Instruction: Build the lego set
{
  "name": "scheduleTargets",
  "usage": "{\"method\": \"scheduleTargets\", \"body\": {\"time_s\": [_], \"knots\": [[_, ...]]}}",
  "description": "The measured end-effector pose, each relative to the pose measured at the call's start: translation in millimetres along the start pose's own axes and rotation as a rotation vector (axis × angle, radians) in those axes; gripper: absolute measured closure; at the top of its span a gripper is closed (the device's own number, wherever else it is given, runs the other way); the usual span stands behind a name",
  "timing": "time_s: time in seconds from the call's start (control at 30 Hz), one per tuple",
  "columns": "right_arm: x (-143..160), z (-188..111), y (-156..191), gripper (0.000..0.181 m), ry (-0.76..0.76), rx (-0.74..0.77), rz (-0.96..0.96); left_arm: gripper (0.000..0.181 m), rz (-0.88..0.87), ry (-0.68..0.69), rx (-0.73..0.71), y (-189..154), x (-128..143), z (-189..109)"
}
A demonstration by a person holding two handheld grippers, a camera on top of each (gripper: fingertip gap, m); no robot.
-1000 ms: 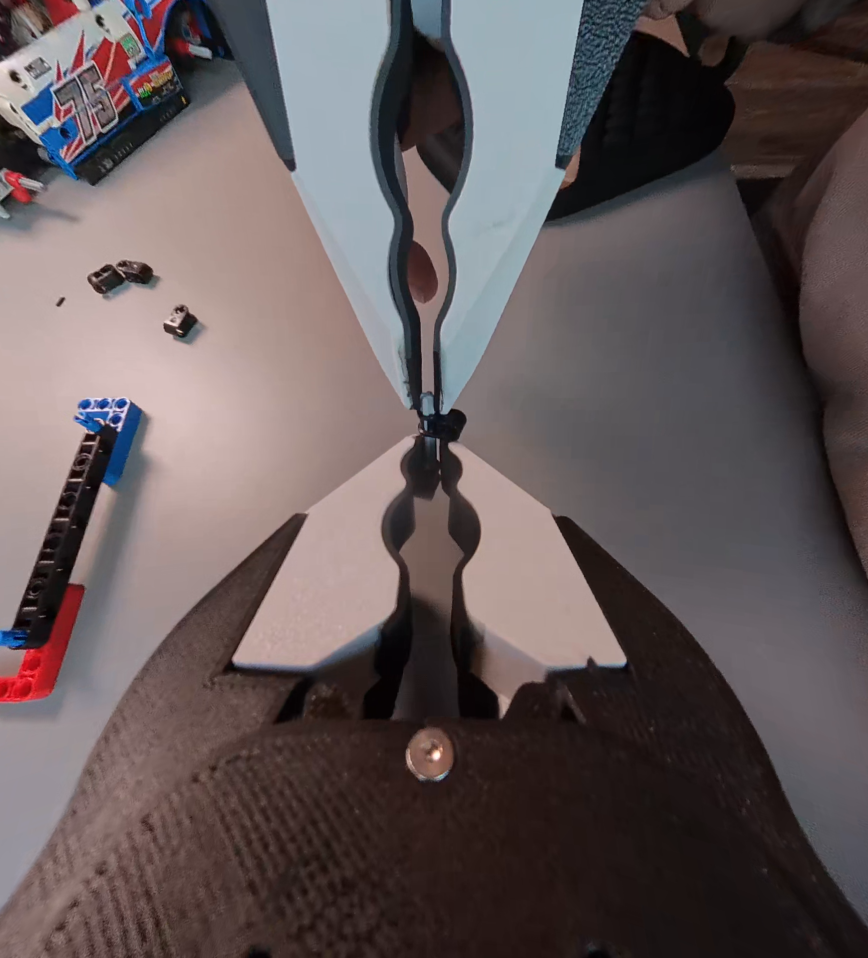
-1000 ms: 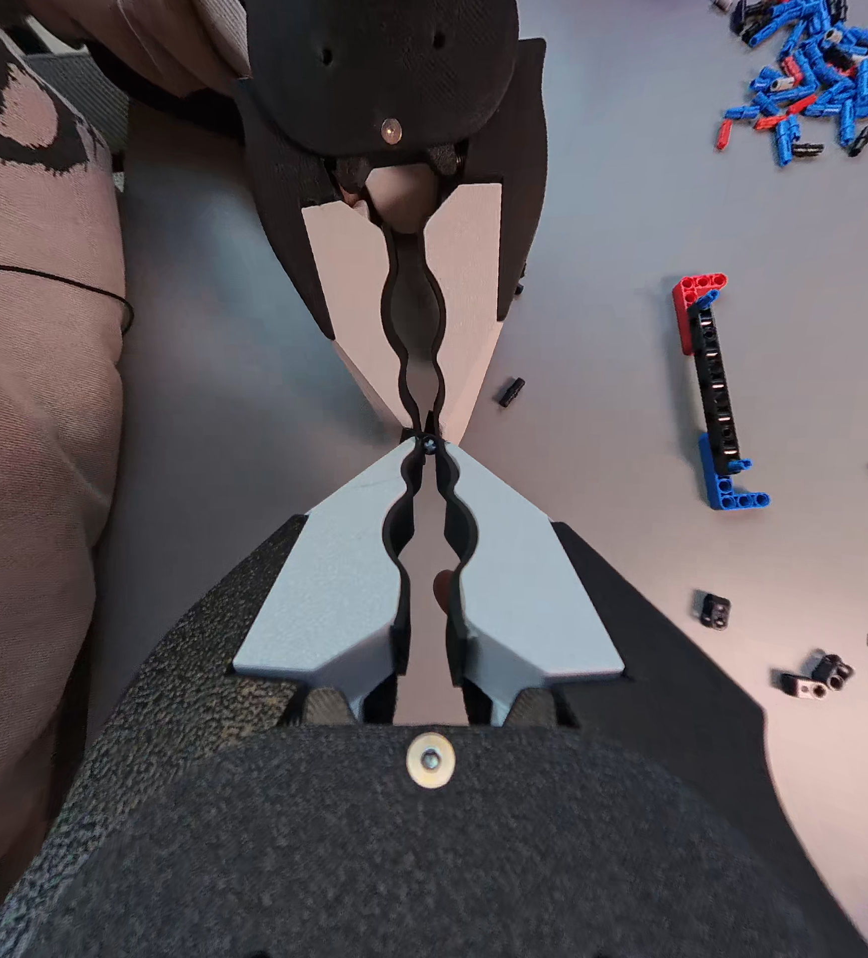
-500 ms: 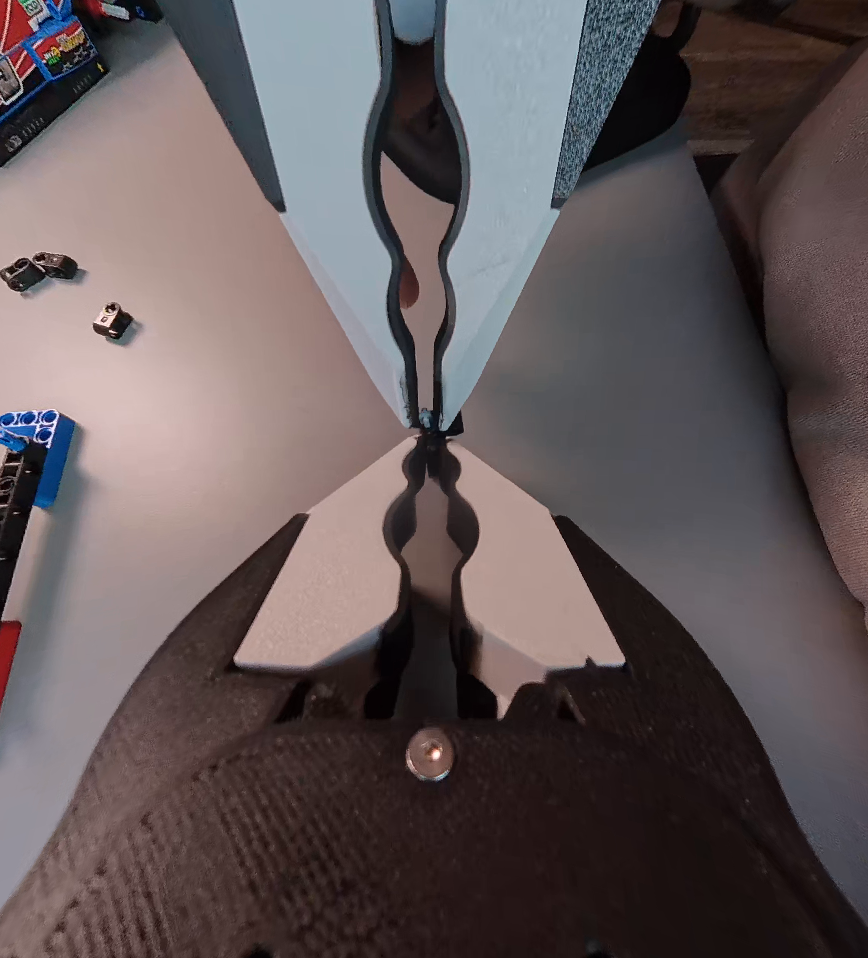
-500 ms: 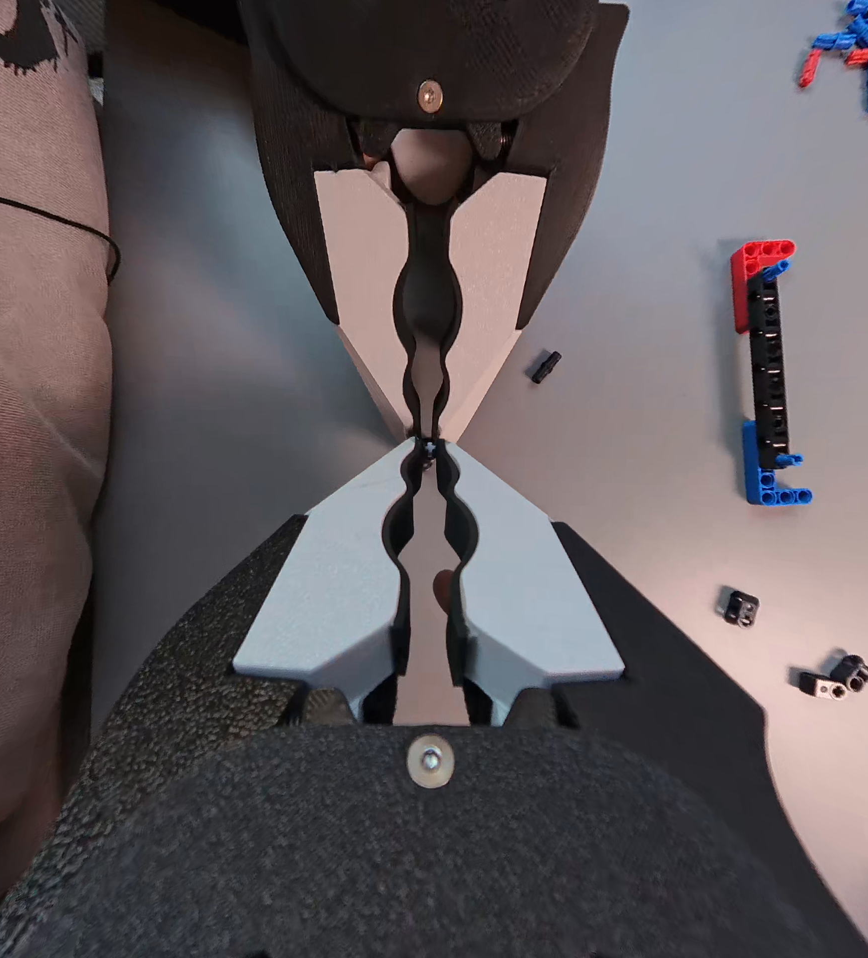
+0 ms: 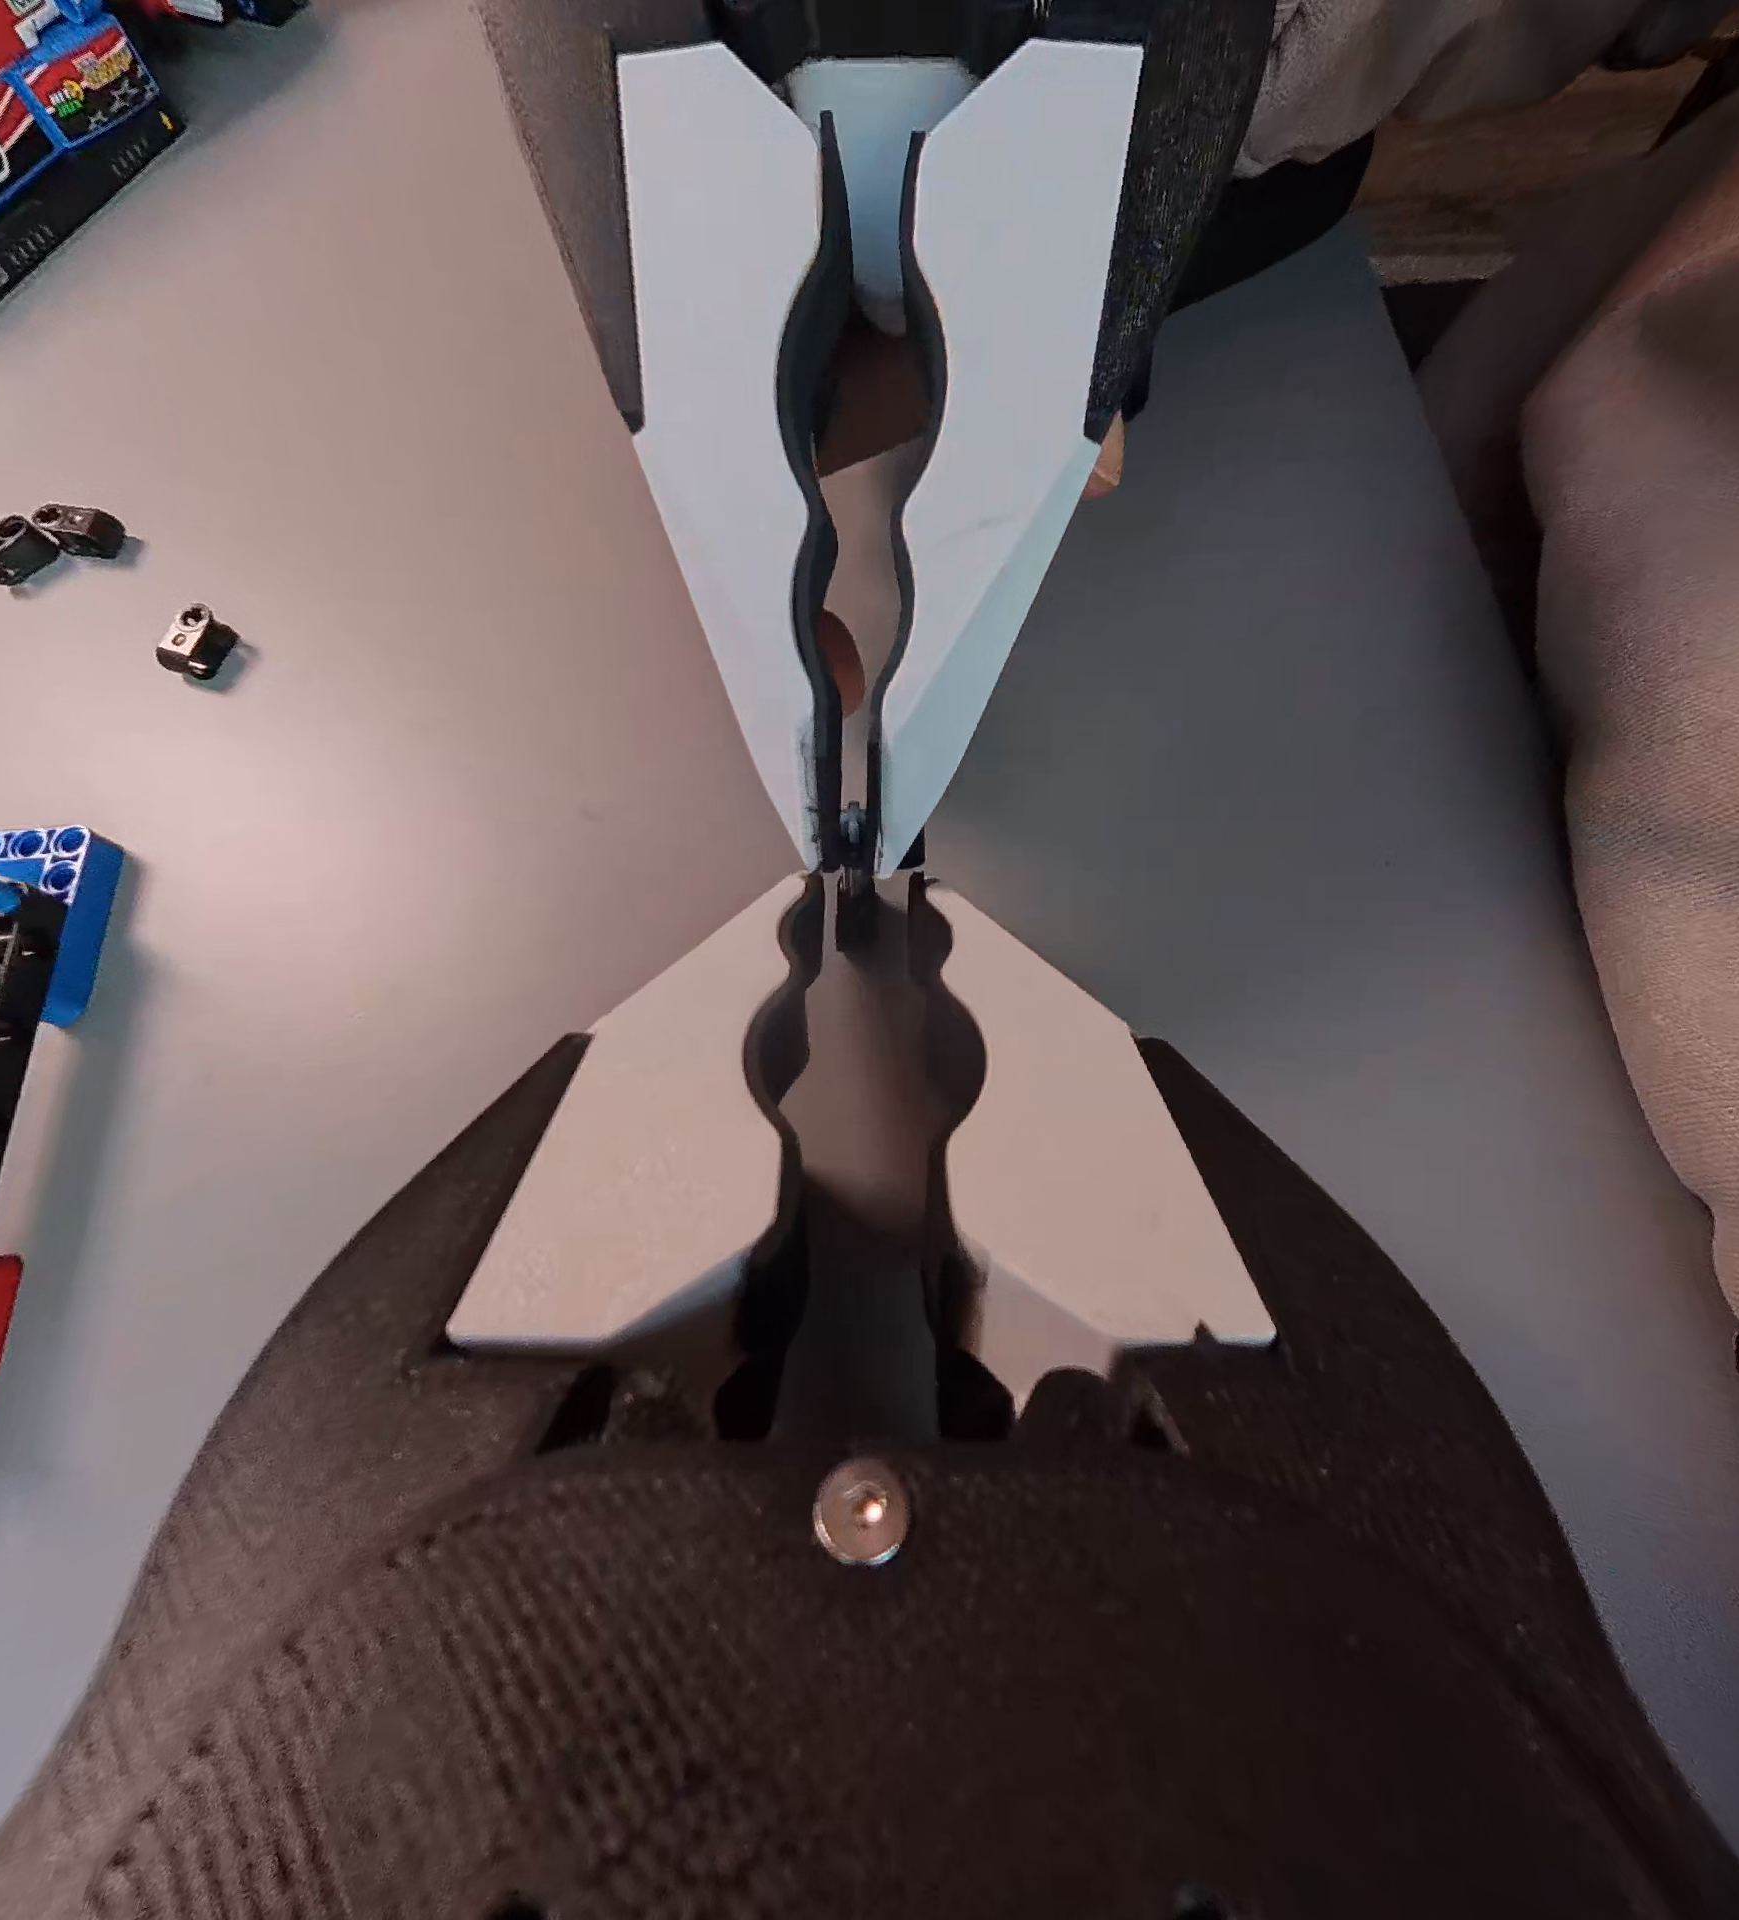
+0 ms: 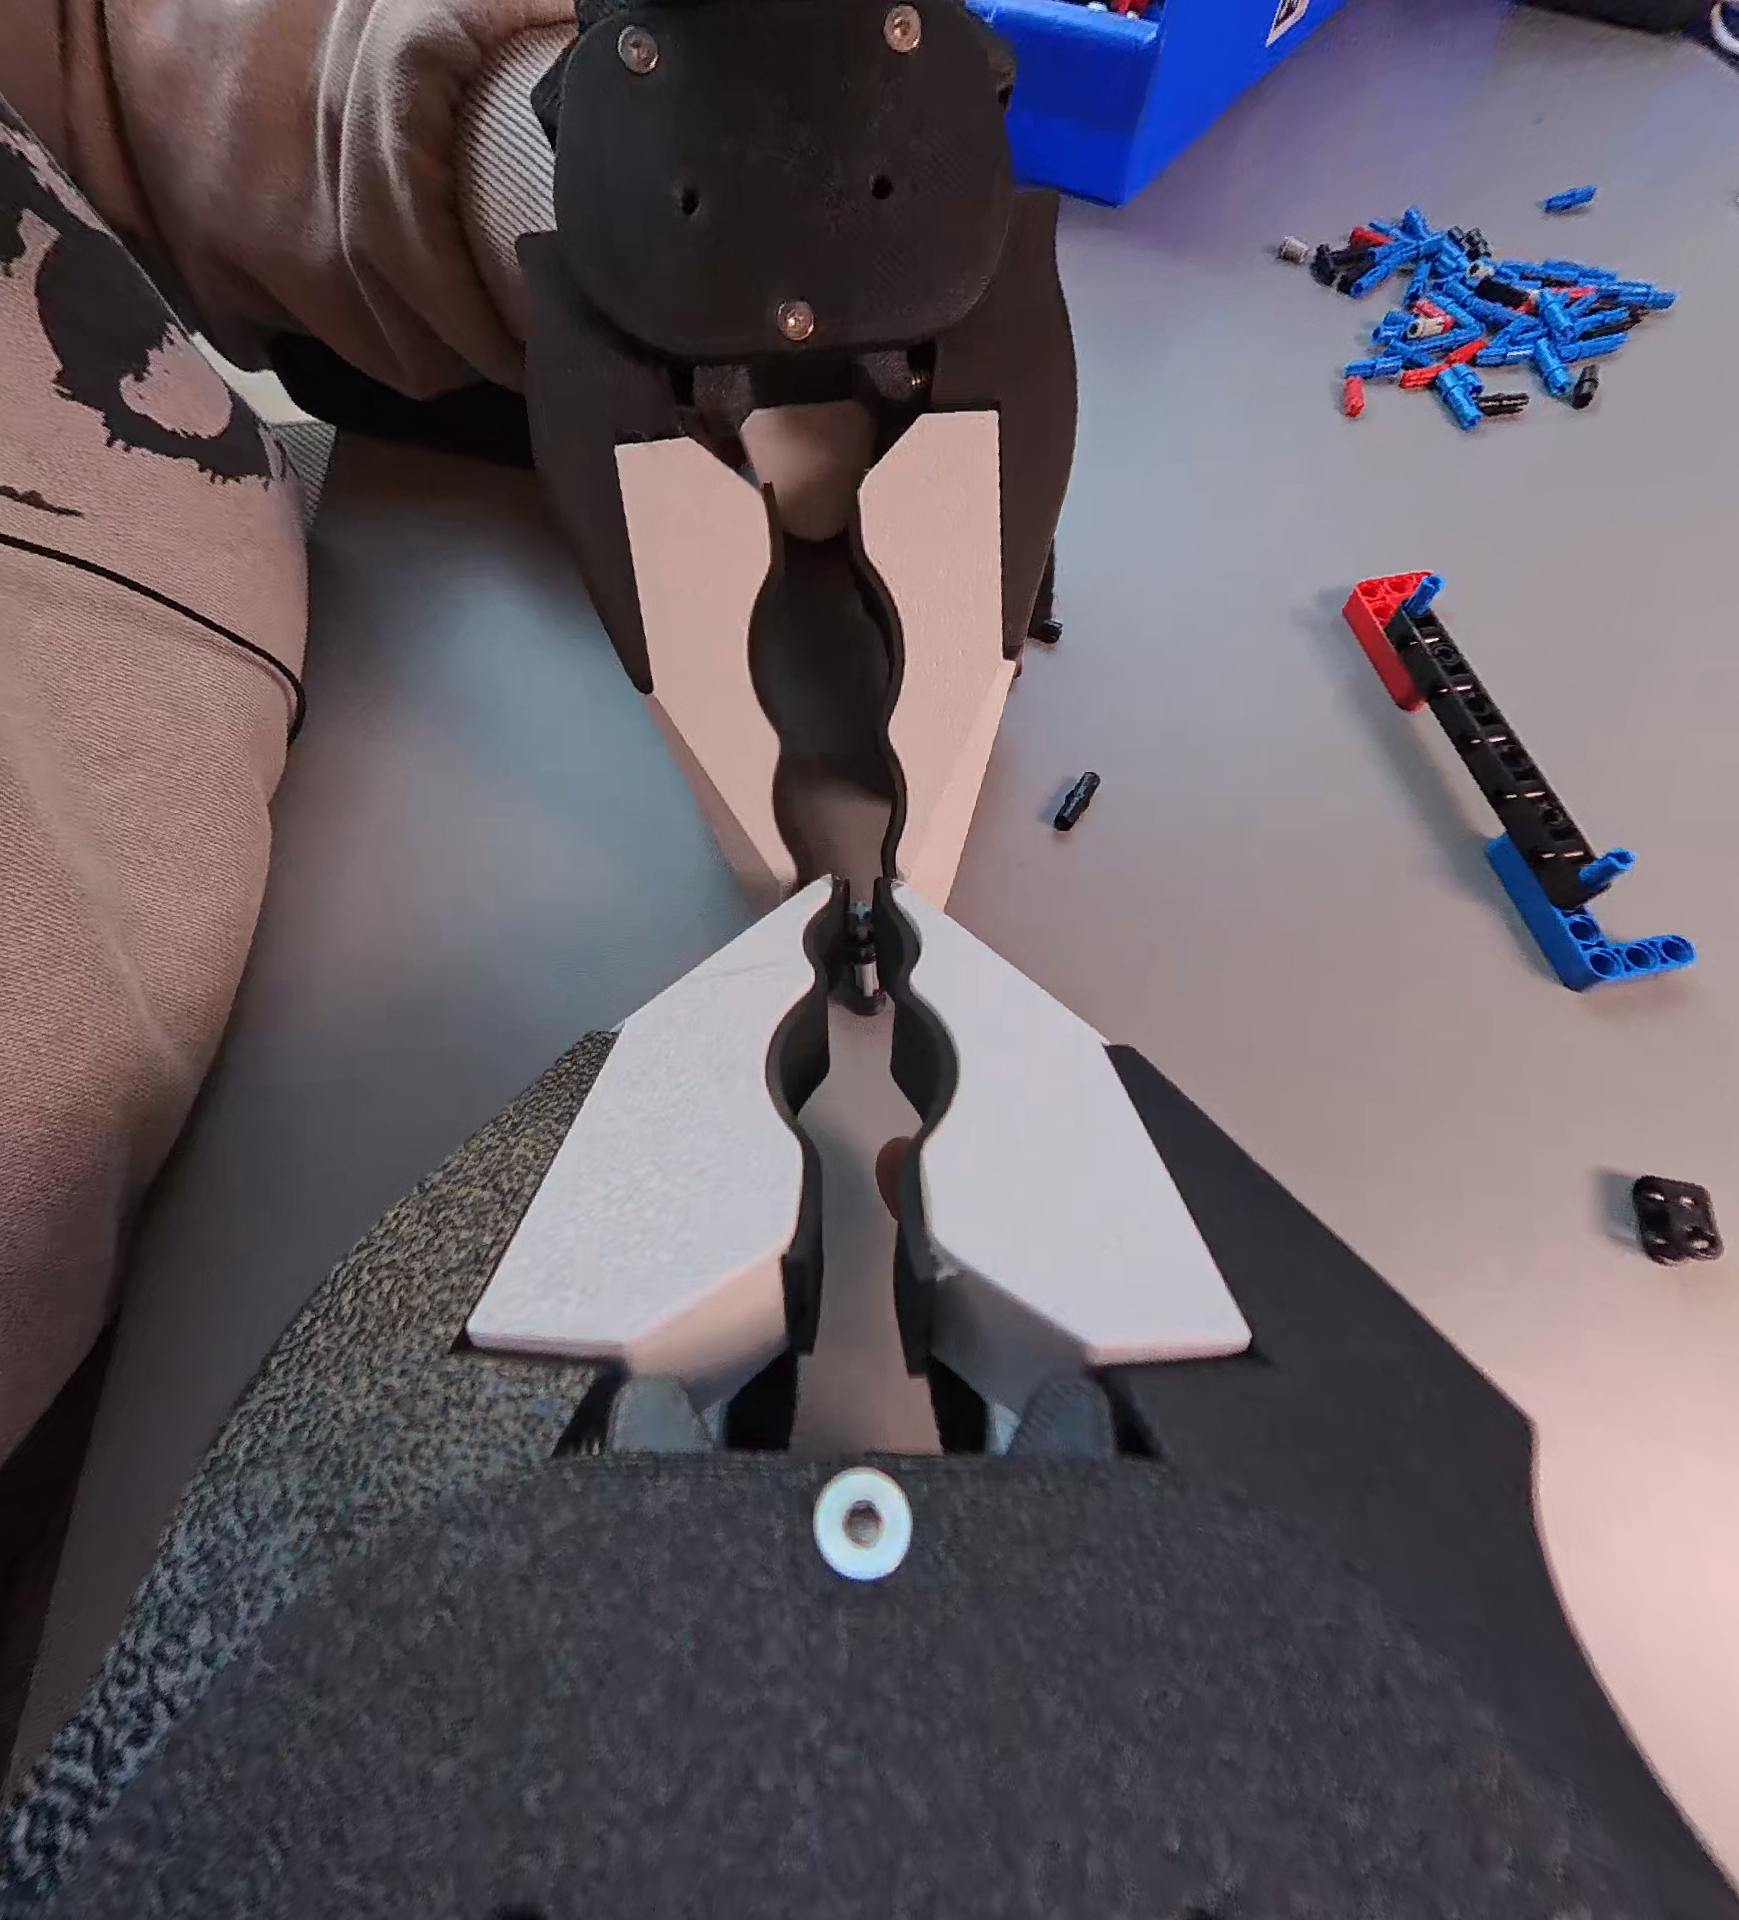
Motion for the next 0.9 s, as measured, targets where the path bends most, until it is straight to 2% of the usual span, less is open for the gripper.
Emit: {"method": "scheduleTargets", "body": {"time_s": [0.13,0.47,0.9], "knots": [[1.4,1.8,-0.5,0.179,-0.042,-0.03,-0.024,0.175,-0.007,0.035,-0.004,2.8,0.8,4.6],[3.3,2.9,-2.8,0.178,-0.083,-0.086,-0.146,0.175,0.028,0.048,0.04,4.6,1.3,4.4],[4.2,5.1,-4.4,0.177,-0.087,-0.189,-0.19,0.174,0.061,0.058,0.094,6.4,1.7,3.9]]}}
Point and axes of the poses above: each gripper's, where its closed fingertips meet, z out along the fingers, x out of its underside, y = z × x across the jaws, the point moved 5 cm from there along -z, back along the fingers, and after that the axes turned 14 degrees about x, right-handed, at the moved point
